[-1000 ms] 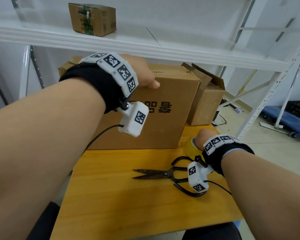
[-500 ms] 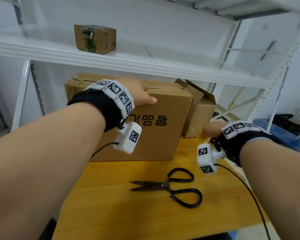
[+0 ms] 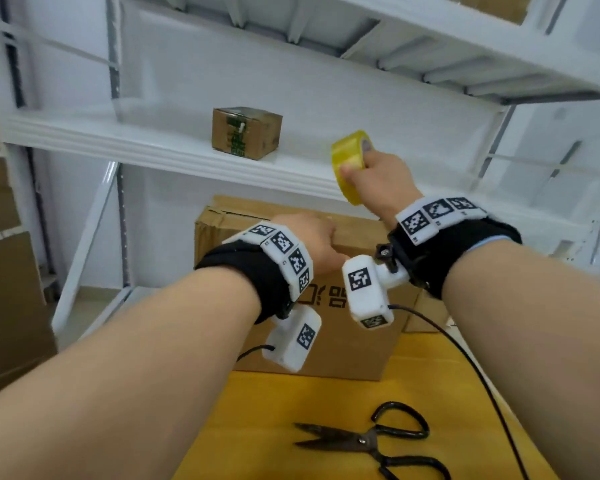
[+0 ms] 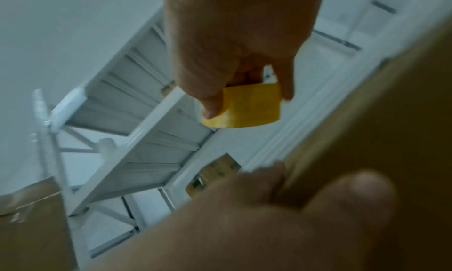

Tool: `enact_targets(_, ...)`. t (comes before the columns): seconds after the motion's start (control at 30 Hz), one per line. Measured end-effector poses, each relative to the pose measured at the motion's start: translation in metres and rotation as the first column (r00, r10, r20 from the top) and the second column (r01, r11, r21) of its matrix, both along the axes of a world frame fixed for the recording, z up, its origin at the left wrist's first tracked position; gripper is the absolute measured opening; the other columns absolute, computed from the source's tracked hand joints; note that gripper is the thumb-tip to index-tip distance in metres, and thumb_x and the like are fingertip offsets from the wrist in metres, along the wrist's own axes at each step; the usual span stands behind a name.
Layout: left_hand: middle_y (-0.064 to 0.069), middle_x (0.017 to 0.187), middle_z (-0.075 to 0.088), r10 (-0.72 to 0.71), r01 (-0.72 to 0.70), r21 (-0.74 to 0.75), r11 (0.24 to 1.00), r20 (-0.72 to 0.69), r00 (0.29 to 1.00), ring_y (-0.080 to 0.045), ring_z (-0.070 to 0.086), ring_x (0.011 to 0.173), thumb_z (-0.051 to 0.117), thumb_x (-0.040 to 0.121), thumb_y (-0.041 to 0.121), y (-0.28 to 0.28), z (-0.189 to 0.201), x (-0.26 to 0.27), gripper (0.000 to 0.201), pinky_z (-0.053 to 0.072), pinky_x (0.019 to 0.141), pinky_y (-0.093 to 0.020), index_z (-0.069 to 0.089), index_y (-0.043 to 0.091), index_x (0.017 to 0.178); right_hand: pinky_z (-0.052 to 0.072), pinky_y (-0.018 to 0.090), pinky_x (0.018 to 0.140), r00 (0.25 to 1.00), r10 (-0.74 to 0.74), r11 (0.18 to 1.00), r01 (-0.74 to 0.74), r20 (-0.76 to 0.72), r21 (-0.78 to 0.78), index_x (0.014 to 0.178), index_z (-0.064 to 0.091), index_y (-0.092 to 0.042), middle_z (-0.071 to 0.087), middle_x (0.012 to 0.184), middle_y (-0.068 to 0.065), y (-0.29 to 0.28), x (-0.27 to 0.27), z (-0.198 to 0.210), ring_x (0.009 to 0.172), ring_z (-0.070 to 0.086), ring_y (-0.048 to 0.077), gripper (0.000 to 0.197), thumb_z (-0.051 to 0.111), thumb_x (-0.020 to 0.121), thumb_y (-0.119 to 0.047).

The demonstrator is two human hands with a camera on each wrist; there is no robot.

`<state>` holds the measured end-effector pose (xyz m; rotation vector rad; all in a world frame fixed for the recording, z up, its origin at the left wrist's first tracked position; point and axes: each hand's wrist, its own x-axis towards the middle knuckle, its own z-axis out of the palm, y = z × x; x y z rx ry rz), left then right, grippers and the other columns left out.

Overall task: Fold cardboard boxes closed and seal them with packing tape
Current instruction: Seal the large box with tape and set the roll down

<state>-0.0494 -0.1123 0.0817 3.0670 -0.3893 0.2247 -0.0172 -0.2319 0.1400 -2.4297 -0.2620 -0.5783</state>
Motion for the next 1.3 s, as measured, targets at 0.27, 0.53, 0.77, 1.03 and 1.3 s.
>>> enact_targets(0.27,0.001,0.162,0.022,-0.186,0.186,0.006,0.983,-0.025,0.982,-0.021,0.034,0.142,0.034,0.099,0.058,0.046,0.002,0.007,0.07,0.033,0.109,-0.034,0.02,0.02,0.156,0.027,0.036,0.115,0.991,0.041,0.996,-0.05,-0.124,-0.071,0.161,0.012,-0.018,0.03,0.161,0.016,0.02,0.022,-0.044,0.144,0.034,0.036,0.067,0.046,0.105,-0.032)
enact_targets(0.53,0.003,0.165,-0.003,0.094,-0.11,-0.045,0.993,-0.265,0.96,-0.022,-0.002,0.152,0.028,0.07,0.088,0.134,0.01,0.0,0.107,0.003,0.121,-0.053,0.004,0.03,0.157,0.031,0.039,0.114,0.986,0.032,0.979,-0.064,-0.161,-0.195,0.158,0.021,-0.014,0.035,0.159,0.015,0.028,0.021,-0.045,0.143,0.037,0.035,0.059,0.043,0.107,-0.034)
enact_targets(0.77,0.004,0.165,-0.003,-0.001,-0.08,-0.268,0.96,-0.29,0.957,-0.021,0.012,0.149,0.076,0.068,0.066,0.16,0.001,0.008,0.121,0.012,0.122,-0.04,0.003,0.027,0.157,0.035,0.042,0.112,0.988,0.019,0.962,-0.059,-0.152,-0.268,0.154,0.03,-0.014,0.044,0.152,0.015,0.029,0.019,-0.048,0.137,0.043,0.035,0.055,0.045,0.106,-0.035)
enact_targets(1.03,0.003,0.164,0.007,-0.247,-0.148,-0.813,0.563,-0.337,0.909,-0.024,0.019,0.147,0.094,0.043,0.031,0.175,-0.023,0.019,0.149,0.011,0.122,-0.048,-0.005,0.047,0.152,0.038,0.047,0.109,0.988,-0.005,0.92,-0.057,-0.155,-0.388,0.148,0.037,-0.014,0.047,0.146,0.014,0.034,0.024,-0.048,0.134,0.042,0.035,0.049,0.045,0.105,-0.036)
enact_targets(1.3,0.003,0.165,-0.001,-0.168,-0.156,-0.704,0.693,-0.368,0.914,-0.021,0.001,0.151,0.078,0.026,0.082,0.174,0.0,0.031,0.153,-0.002,0.12,-0.053,0.004,0.044,0.154,0.038,0.047,0.11,0.988,-0.008,0.912,-0.056,-0.154,-0.407,0.146,0.038,-0.014,0.047,0.146,0.014,0.036,0.025,-0.047,0.135,0.042,0.034,0.047,0.044,0.105,-0.036)
